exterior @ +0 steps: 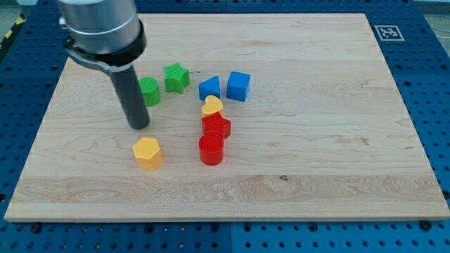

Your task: Push the yellow hexagon to the bottom right of the green circle

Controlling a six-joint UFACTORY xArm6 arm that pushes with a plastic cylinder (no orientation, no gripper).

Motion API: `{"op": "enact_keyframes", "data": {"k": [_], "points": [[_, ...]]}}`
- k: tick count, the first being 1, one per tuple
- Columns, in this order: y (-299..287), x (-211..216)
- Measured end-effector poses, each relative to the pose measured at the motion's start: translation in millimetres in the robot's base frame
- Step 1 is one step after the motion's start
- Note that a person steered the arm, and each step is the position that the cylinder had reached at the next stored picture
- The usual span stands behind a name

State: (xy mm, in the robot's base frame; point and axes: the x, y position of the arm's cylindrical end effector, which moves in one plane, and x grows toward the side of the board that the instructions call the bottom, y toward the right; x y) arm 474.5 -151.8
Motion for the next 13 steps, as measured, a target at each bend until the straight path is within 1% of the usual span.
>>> {"op": "enact_keyframes", "data": {"k": [1,2,3,4,6,7,9,11,12,13], "points": [[-31,2],[-67,18],[-69,59],[-69,74],[-42,97],[-13,99],[27,78],[30,81],[35,98],[43,100]]}}
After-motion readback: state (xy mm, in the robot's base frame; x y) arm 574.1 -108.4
